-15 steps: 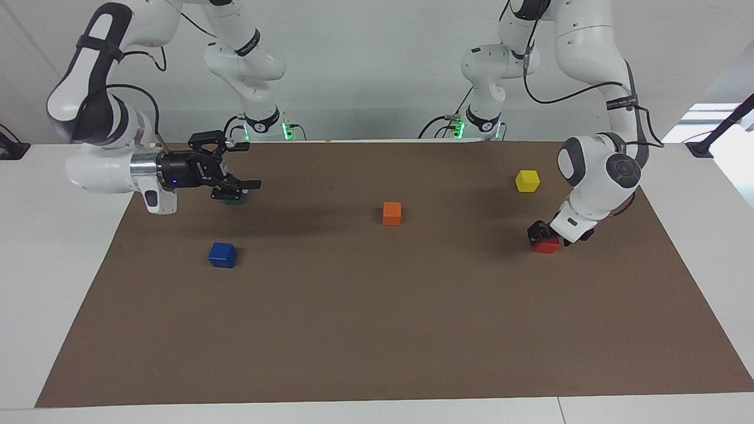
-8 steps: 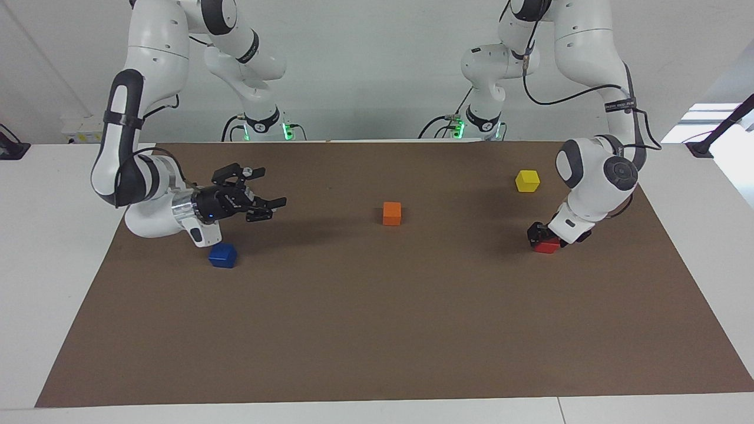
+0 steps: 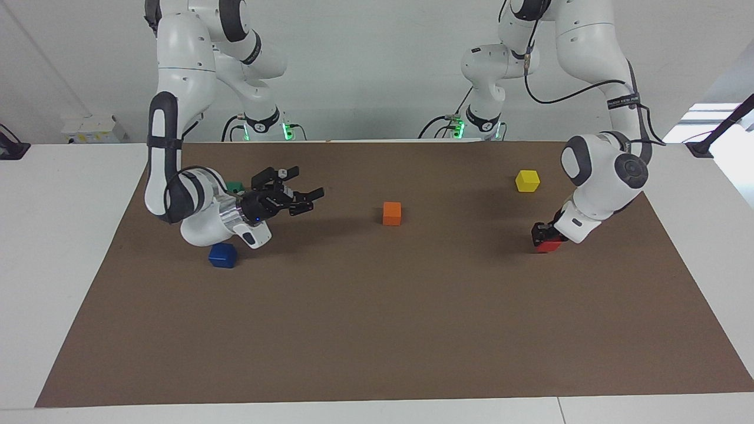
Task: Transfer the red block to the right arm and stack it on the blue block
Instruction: 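Grasp the red cube with the left gripper while the right gripper approaches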
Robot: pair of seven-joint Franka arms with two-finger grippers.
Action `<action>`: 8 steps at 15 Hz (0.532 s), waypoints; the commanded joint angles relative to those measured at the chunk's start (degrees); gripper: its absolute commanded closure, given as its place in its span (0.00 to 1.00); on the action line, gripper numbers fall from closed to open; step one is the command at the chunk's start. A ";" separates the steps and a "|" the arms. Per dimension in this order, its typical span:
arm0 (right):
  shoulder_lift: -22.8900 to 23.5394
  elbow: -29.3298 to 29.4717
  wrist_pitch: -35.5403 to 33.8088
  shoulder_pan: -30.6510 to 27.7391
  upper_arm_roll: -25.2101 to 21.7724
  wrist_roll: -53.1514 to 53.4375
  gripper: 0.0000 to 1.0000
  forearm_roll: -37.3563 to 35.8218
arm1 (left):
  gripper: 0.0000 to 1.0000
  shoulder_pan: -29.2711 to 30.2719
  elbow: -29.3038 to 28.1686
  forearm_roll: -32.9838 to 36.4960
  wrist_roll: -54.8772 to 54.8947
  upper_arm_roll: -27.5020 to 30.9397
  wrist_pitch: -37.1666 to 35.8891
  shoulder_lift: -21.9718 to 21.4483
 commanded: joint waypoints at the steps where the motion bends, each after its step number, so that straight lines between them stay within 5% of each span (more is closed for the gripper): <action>1: 0.72 0.11 -0.73 2.84 -0.01 1.39 0.00 4.60 | 1.00 -0.55 6.52 -4.36 -9.00 -0.23 -9.48 -1.78; 8: 2.56 1.42 0.85 6.27 -0.01 -0.01 0.00 6.98 | 1.00 -2.39 6.10 -13.92 -38.27 -1.64 -21.26 -9.94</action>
